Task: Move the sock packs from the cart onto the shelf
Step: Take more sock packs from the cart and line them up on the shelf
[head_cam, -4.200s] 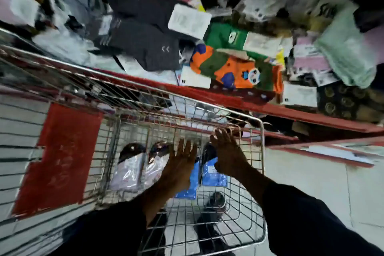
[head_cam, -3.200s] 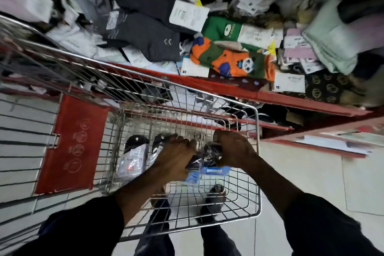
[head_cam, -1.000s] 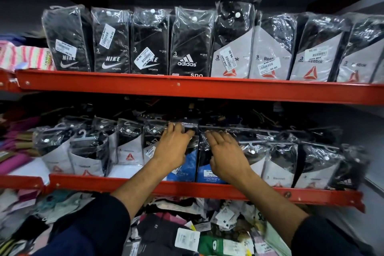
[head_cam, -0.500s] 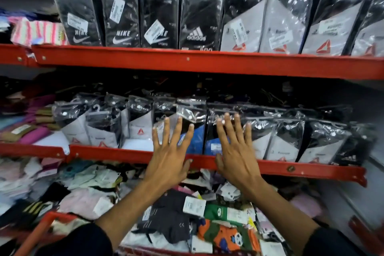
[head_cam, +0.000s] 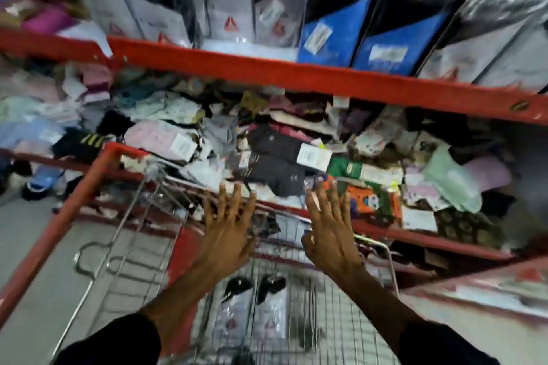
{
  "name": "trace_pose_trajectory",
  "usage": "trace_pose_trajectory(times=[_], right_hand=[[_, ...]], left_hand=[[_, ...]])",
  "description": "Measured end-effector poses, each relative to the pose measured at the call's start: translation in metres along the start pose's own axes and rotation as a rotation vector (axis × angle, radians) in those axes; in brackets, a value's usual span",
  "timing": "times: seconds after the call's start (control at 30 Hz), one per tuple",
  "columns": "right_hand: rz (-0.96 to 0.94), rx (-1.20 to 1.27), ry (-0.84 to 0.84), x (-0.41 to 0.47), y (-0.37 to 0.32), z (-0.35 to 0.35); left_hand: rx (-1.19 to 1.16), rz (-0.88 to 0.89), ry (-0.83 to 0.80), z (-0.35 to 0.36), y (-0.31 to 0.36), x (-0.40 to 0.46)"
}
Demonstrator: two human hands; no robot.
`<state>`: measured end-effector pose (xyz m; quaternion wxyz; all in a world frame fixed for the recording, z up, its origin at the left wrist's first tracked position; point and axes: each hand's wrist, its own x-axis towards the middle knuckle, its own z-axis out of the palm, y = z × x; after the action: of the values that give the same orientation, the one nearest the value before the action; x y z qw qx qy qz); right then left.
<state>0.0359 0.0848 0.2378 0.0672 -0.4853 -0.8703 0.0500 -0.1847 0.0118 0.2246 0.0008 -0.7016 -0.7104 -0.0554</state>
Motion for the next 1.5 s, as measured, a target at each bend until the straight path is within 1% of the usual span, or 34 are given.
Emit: trace_pose_trajectory(times=[0.17,0.23,0.33,0.37,0.4,0.53,0.6,0.67,0.73,0.8,0.87,0.97,1.03,1.07,1.1,1.17,1.23,1.3,1.37,1.5], right_hand=[[-0.041,0.079,-0.310,-0.030,-0.017,0.107],[-0.045,0.079,-0.439,-0.036,-0.022,0.148],[-0.057,0.015,-0.628,-0.033,-0.026,0.202],[-0.070,-0.005,-0.700,-0.031,-0.028,0.223],[-0.073,-0.025,-0.766,-0.027,-0.028,0.237],[-0.078,-0.049,-0.931,-0.006,-0.031,0.288],[-0.067,-0.028,-1.011,0.004,-0.030,0.300],[-0.055,0.010,-1.065,0.012,-0.029,0.308],[-0.051,0.024,-1.056,0.014,-0.031,0.309],[-0.041,-0.020,-1.026,0.013,-0.035,0.303],[-0.024,-0.059,-1.033,0.011,-0.037,0.292],[0.031,-0.008,-1.033,0.006,-0.037,0.278],[0.105,0.052,-0.999,-0.001,-0.037,0.272],[0.105,0.037,-0.984,-0.004,-0.035,0.272],[0.049,0.009,-0.975,-0.008,-0.035,0.269],[0.059,0.053,-0.917,-0.015,-0.035,0.252],[0.167,0.132,-0.833,-0.022,-0.039,0.234],[0.182,0.197,-0.754,-0.025,-0.038,0.212],[0.179,0.255,-0.668,-0.022,-0.038,0.181],[0.073,0.248,-0.494,-0.006,-0.039,0.100]], left_hand=[[0.002,0.027,-0.225,0.092,-0.014,-0.055],[0.021,0.001,-0.368,0.125,-0.017,-0.064],[0.018,-0.007,-0.653,0.172,-0.024,-0.065],[-0.002,0.002,-0.714,0.189,-0.027,-0.065],[-0.007,0.012,-0.753,0.202,-0.030,-0.064],[0.014,0.063,-0.858,0.254,-0.041,-0.058],[0.041,0.099,-0.921,0.273,-0.046,-0.056],[0.022,0.120,-0.945,0.288,-0.049,-0.054],[-0.007,0.127,-0.944,0.292,-0.050,-0.052],[0.040,0.147,-0.912,0.289,-0.049,-0.047],[0.079,0.173,-0.921,0.281,-0.049,-0.042],[0.089,0.214,-0.892,0.268,-0.050,-0.043],[0.035,0.236,-0.867,0.259,-0.049,-0.049],[-0.032,0.230,-0.861,0.256,-0.049,-0.054],[-0.109,0.214,-0.861,0.252,-0.049,-0.059],[-0.184,0.206,-0.851,0.241,-0.046,-0.068],[-0.165,0.212,-0.803,0.226,-0.043,-0.074],[-0.139,0.194,-0.743,0.204,-0.039,-0.072],[-0.119,0.170,-0.677,0.173,-0.034,-0.064],[-0.048,0.107,-0.521,0.094,-0.030,-0.041]])
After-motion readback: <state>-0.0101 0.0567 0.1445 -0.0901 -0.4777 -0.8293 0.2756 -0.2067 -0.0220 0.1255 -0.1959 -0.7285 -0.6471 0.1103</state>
